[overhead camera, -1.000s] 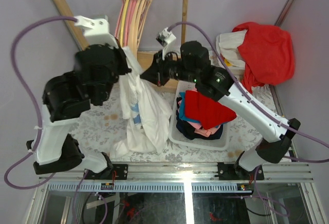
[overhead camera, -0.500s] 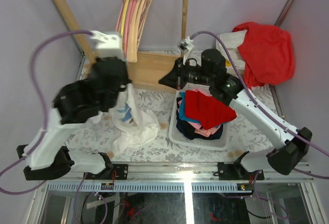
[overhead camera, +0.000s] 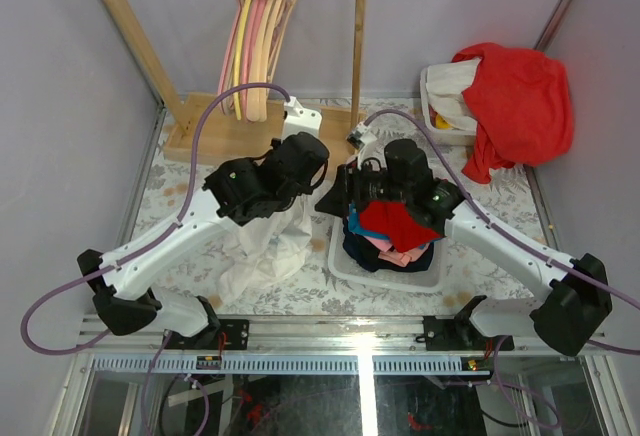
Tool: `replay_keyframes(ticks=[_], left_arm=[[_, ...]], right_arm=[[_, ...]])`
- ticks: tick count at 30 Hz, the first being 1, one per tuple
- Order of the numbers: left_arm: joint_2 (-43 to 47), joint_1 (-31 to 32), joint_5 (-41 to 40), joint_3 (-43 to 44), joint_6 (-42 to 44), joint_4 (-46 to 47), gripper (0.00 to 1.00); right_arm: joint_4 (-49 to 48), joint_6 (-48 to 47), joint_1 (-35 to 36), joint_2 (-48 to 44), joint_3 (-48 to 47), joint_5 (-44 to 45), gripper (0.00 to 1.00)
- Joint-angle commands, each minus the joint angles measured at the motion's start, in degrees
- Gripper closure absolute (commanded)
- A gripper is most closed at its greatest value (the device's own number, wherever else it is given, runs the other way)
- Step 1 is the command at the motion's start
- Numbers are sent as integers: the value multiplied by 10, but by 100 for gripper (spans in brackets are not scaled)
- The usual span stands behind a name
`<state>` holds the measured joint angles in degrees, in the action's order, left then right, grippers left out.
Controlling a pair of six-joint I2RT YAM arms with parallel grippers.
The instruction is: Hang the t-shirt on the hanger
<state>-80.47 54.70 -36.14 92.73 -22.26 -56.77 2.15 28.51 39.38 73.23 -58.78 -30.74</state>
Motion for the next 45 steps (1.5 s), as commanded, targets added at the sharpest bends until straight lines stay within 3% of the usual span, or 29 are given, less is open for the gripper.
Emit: replay_keyframes(ticks=[1,7,16,30,45], left_arm=[[1,-1,5,33,-8,42,100],[7,-1,4,28,-10,41,100],[16,-2,3,27,-10,40,100],[21,-3,-5,26,-4,40,100],[24,-6,-6,22,-5,37,100]], right_arm=[[-41,-9,47,-1,-10,75,34],[-35,-18,88,21,-27,206,35],[-82,14,91,66,-41,259,37],[-110,19,96,105,-63,225,43],[-115,19,118,59,-42,280,37]])
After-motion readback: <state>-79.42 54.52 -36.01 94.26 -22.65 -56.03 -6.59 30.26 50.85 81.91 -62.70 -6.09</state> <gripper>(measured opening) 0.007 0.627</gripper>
